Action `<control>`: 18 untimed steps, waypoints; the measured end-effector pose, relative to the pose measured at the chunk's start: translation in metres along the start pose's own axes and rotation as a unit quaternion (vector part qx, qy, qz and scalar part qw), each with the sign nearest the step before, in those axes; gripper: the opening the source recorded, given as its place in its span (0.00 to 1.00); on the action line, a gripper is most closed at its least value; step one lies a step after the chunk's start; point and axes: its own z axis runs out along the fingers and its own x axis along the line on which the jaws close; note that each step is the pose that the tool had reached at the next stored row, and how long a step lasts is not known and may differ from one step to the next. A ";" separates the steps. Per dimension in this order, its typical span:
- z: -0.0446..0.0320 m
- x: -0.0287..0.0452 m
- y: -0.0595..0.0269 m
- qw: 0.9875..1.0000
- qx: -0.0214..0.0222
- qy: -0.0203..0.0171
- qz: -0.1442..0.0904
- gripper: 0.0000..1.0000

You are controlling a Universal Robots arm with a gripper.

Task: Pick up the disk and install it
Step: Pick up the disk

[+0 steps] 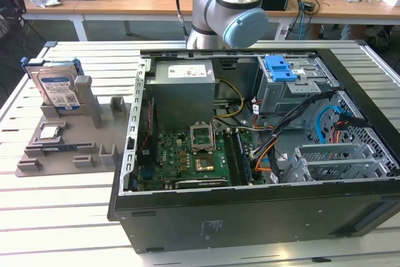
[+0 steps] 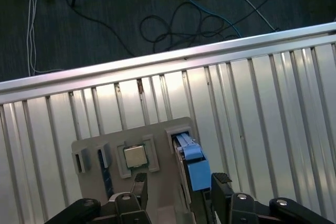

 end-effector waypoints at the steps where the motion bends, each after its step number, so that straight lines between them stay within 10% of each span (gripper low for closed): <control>1: 0.0033 -0.0010 -0.0007 1.000 0.000 0.000 0.000 0.60; 18: 0.0397 -0.0213 -0.0095 0.999 0.001 0.010 -0.043 0.60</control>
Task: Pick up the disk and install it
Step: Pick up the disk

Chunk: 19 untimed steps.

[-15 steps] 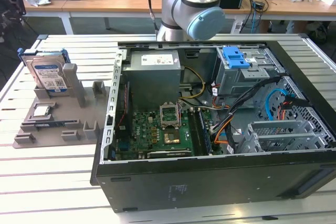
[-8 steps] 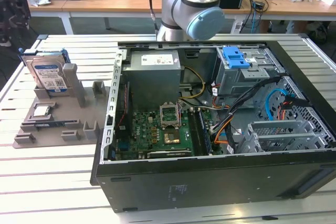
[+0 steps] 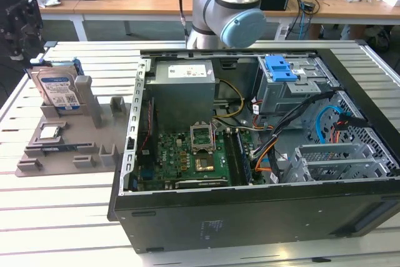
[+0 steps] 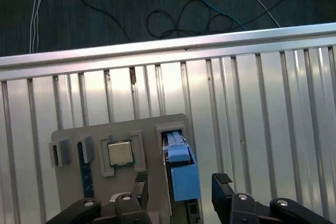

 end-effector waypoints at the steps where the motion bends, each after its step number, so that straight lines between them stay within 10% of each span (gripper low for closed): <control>1: 0.0017 0.0000 -0.0004 1.000 0.000 0.001 -0.004 0.60; 19: 0.0467 -0.0058 -0.0054 0.999 0.000 0.003 -0.039 0.60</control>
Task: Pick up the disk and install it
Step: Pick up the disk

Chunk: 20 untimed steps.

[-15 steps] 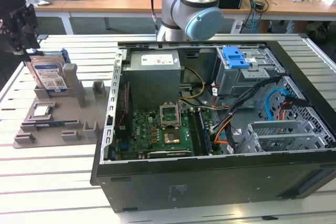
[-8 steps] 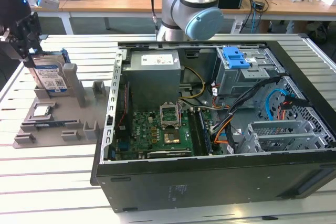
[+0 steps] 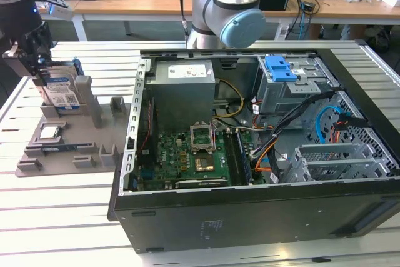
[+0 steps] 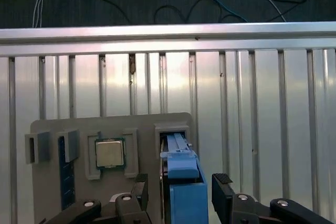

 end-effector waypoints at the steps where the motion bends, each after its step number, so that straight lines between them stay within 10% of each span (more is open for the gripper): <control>1: 0.0008 -0.0015 0.0000 1.000 0.000 0.000 -0.002 0.60; 20: 0.0009 -0.0016 0.0000 1.000 0.000 0.002 -0.003 0.37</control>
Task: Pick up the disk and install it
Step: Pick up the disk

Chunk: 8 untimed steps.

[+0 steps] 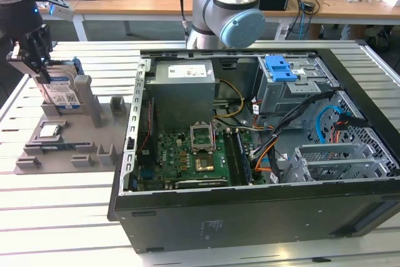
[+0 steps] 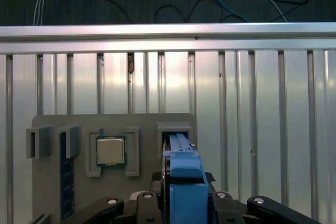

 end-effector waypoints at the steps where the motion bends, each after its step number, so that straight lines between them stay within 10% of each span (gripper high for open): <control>1: 0.0000 0.0000 0.0000 1.000 0.000 0.000 0.000 0.37; 8: -0.0019 0.0000 0.0000 1.000 0.000 0.000 0.000 0.37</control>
